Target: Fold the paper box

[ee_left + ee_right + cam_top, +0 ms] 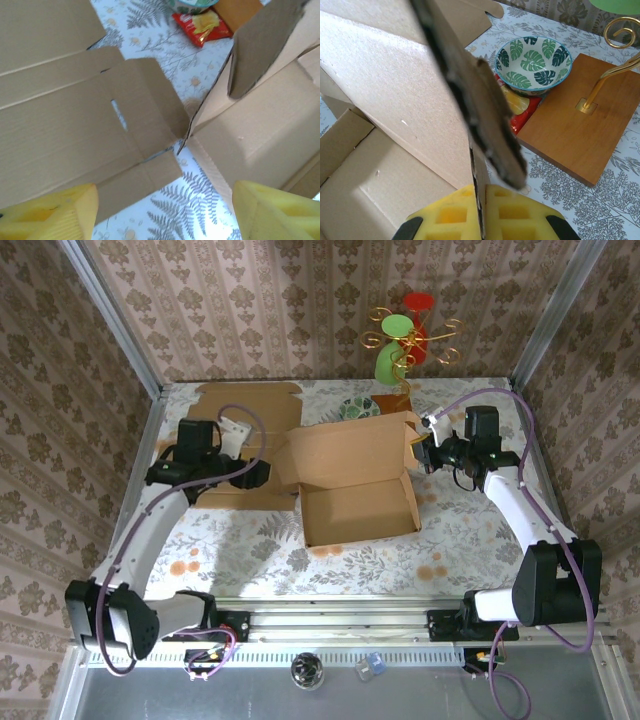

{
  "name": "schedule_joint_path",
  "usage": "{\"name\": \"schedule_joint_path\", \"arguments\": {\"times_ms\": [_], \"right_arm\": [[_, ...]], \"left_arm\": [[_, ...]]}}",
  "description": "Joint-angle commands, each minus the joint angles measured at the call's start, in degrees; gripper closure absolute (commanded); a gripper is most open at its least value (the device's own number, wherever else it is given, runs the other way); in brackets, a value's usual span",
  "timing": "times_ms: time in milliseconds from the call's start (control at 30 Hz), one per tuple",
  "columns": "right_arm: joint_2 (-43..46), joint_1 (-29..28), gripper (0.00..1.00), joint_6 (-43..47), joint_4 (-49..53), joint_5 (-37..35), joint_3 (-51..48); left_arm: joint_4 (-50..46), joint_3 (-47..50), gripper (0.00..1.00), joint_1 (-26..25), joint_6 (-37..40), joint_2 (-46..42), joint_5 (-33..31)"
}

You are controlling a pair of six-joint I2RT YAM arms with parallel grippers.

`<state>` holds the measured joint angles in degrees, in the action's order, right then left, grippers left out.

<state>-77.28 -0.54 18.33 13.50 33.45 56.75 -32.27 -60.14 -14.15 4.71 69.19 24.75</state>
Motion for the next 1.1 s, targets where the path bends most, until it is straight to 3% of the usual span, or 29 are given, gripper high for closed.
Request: {"name": "schedule_joint_path", "arguments": {"times_ms": [0,267,500,667,767,867,967,1067], "right_arm": [[0.5,0.0,1.00,0.9,0.5,0.4,-0.6],[0.2,0.0,1.00,0.5,0.4,0.5,-0.3],[0.0,0.0,1.00,0.2,0.4,0.3,-0.2],[0.0,0.0,1.00,0.0,0.3,0.4,-0.2],[-0.1,-0.2,1.00,-0.3,0.2,0.3,-0.2],[-0.3,-0.7,1.00,-0.7,0.1,-0.4,-0.2],[-0.3,-2.1,1.00,-1.6,0.3,-2.1,0.0],[0.4,-3.6,1.00,-4.9,-0.7,-5.3,-0.8]], "left_arm": [[3.8,-2.0,0.27,0.3,3.4,2.5,5.2],[6.7,-4.5,0.32,0.0,4.3,8.2,8.6],[7.1,-6.4,0.43,-3.0,4.7,10.8,9.1],[7.4,-6.9,0.59,-3.8,3.8,11.9,7.1],[7.8,-7.8,0.63,-4.7,3.3,12.5,6.4],[7.7,-8.9,0.77,-6.0,2.3,13.5,5.3],[7.4,-9.8,0.90,-8.2,0.8,14.0,1.6],[8.3,-10.6,0.96,-11.2,-1.8,13.9,-3.2]]}}
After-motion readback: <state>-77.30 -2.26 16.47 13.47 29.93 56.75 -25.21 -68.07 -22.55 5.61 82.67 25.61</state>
